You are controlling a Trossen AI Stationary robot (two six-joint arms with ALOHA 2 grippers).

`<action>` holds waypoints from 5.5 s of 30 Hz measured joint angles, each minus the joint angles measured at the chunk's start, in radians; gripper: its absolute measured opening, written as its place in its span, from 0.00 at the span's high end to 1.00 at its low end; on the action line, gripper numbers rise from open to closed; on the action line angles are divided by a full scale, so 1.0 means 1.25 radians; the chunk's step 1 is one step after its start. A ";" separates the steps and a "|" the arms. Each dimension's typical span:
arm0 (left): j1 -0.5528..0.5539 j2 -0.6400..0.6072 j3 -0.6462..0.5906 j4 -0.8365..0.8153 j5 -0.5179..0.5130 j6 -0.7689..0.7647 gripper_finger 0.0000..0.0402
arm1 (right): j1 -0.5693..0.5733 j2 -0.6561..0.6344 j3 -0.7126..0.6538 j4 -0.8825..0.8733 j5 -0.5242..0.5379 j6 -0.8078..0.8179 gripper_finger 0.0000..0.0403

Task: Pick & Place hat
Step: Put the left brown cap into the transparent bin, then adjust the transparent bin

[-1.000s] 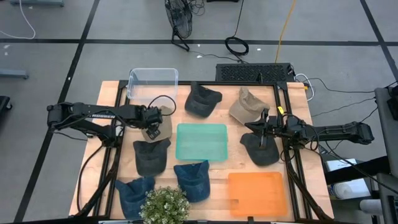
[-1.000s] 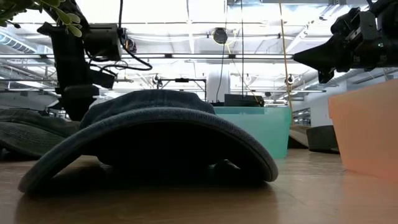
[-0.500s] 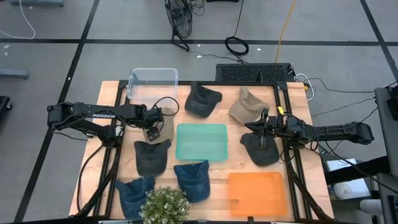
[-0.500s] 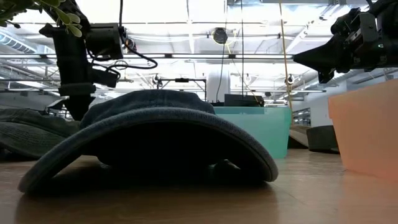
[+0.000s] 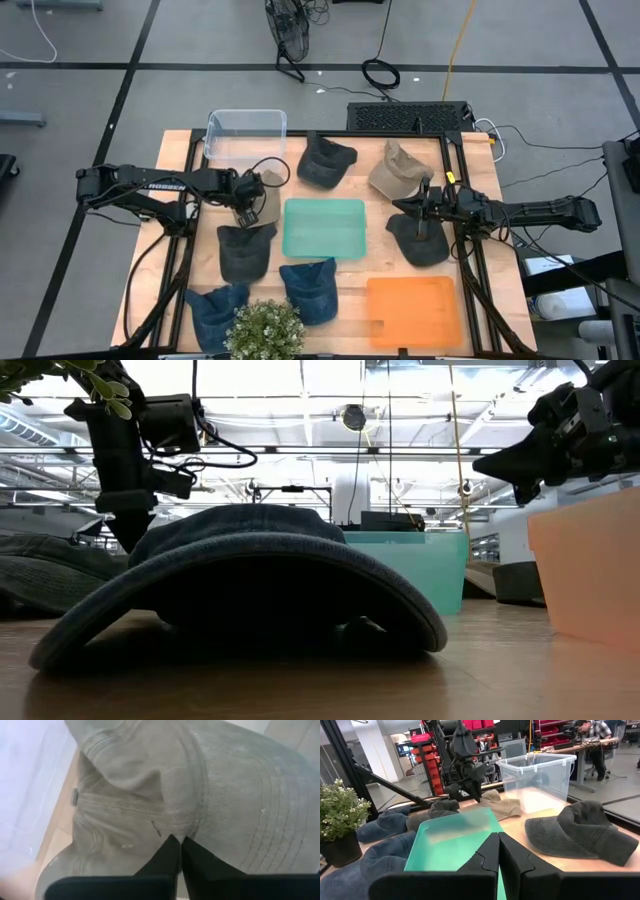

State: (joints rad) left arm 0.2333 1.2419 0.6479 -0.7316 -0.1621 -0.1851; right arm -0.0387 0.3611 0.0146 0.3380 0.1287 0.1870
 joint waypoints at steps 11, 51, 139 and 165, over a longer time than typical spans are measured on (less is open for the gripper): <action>-0.058 -0.003 0.018 -0.043 0.009 0.078 0.97 | 0.001 0.000 0.000 0.001 0.000 0.000 1.00; -0.086 -0.072 0.393 -0.171 -0.808 0.500 0.99 | 0.001 0.000 0.000 0.001 0.002 0.000 1.00; 0.287 -0.193 0.093 0.341 -0.470 0.735 0.55 | 0.001 0.000 0.000 -0.006 0.001 0.006 1.00; 0.288 0.011 0.093 0.483 -0.310 0.547 0.71 | 0.001 -0.001 0.000 -0.010 0.004 0.002 1.00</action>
State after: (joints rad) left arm 0.5928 1.2558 0.7643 -0.1278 -0.5499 0.4988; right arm -0.0376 0.3603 0.0143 0.3251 0.1333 0.1895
